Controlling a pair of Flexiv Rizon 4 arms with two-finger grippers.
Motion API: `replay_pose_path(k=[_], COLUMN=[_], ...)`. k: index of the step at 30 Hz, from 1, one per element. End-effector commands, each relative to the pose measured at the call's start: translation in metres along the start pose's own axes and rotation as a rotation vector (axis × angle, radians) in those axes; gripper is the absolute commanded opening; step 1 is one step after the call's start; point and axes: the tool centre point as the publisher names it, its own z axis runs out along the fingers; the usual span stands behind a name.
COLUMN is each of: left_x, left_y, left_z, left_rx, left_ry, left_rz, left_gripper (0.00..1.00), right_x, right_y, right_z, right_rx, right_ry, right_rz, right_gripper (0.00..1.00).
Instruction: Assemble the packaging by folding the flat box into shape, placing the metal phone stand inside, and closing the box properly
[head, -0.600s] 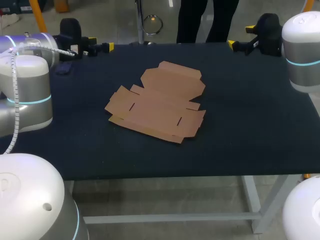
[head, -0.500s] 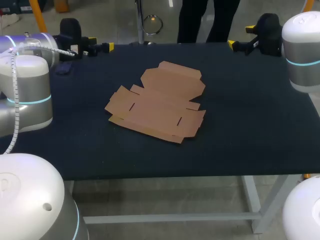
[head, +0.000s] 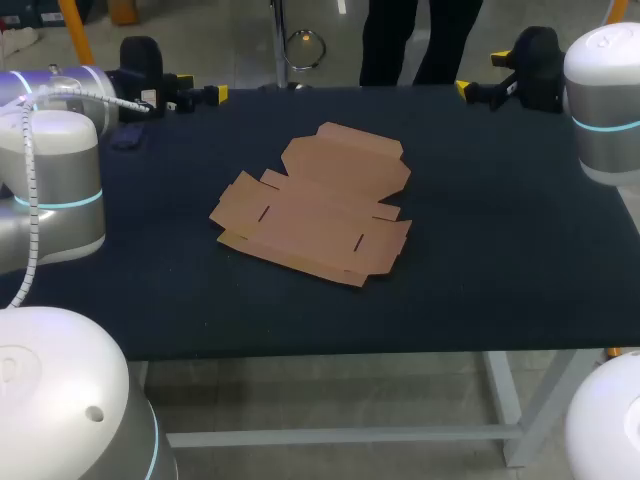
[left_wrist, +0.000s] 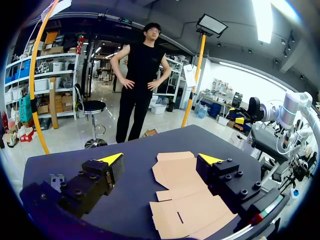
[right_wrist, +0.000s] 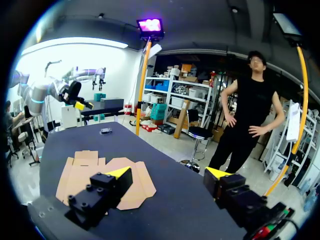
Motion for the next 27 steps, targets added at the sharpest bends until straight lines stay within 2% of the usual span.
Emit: replay_pose_path(k=[1,7,13,22,27], left_x=[0.000,0.000,-0.003,0.001,0.005], left_y=[0.000,0.000,-0.001,0.000,0.003], left_z=[0.000,0.000,-0.003,-0.011,-0.017], left_rx=[-0.001,-0.001,-0.031,-0.162,-0.232], left_ry=[0.000,0.000,0.020,0.020,0.038], left_rz=[0.000,0.000,-0.050,-0.174,-0.237], left_gripper=[1.00,1.00,1.00,1.00,1.00], right_x=[0.001,0.001,0.001,0.010,0.012], right_y=[0.000,0.000,-0.001,-0.002,-0.006], right_z=[0.000,0.000,0.004,-0.003,-0.011], right_rx=[-0.003,-0.003,0.068,0.175,0.252], right_ry=[-0.002,-0.002,0.038,0.090,0.114], right_rz=[0.000,0.000,0.050,0.123,0.206], right_gripper=[1.00,1.00,1.00,1.00,1.00])
